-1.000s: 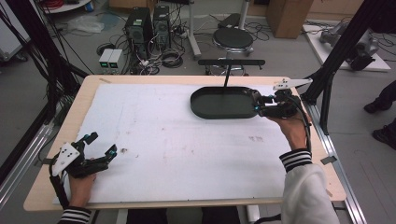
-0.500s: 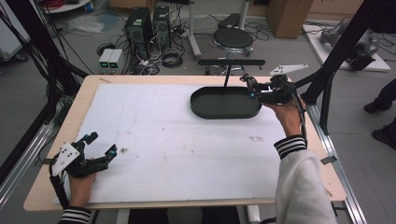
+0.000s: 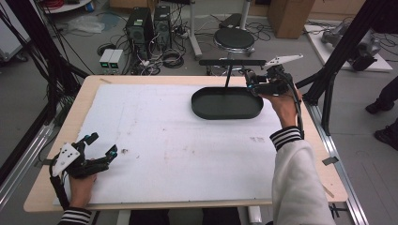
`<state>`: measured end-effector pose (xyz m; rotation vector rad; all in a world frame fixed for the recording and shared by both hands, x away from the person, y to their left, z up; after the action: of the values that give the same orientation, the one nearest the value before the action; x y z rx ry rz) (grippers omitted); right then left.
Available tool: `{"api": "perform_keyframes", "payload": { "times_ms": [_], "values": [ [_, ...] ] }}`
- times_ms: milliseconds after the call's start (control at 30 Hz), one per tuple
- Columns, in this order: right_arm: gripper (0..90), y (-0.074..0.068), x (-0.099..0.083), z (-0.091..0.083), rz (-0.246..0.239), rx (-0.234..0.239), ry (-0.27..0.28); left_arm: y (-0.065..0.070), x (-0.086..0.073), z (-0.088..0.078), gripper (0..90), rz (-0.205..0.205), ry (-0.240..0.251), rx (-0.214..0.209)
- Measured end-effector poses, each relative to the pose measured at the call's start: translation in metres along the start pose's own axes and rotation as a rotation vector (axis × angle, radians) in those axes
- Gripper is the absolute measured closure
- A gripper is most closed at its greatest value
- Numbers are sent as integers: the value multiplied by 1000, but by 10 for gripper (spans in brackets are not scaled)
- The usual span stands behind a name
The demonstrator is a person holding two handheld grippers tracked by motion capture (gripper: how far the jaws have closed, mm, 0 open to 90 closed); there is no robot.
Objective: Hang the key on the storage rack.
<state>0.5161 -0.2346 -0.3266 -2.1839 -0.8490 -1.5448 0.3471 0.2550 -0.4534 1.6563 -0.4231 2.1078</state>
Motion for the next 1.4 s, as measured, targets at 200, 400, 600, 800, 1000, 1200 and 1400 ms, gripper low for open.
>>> {"api": "perform_keyframes", "payload": {
  "times_ms": [200, 400, 600, 800, 1000, 1200, 1400],
  "values": [
    [481, 7, -3, 3, 13, -22, -10, 0, 0, 0, 119, -2, 0, 0],
    [481, 15, -4, 7, 34, -43, 7, -1, 0, 0, 119, -6, -4, 3],
    [481, 21, -2, 11, 38, -61, 19, -1, 0, 0, 119, -5, -4, 3],
    [481, 26, 2, 17, 30, -84, 29, 0, 0, 0, 119, -3, -4, 2],
    [481, 31, 0, 23, 42, -111, 40, 0, 0, 0, 119, -4, -4, 1],
    [481, 35, -2, 29, 61, -134, 54, 0, 0, 0, 119, -3, -3, 0],
    [481, 39, -5, 32, 74, -162, 50, 0, 0, 0, 119, -1, -4, 1]
  ]
}}
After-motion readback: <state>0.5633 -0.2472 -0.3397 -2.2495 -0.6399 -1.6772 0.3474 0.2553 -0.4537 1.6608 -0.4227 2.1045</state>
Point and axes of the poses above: each handheld gripper's, and its own axes: z roughly forward along the jaws, x roughly out of its top, y roughly to its right, the point moved 9 cm from there along z, roughly forward along the jaws, and after that the axes turned 14 degrees about y, right-handed, at the moved point
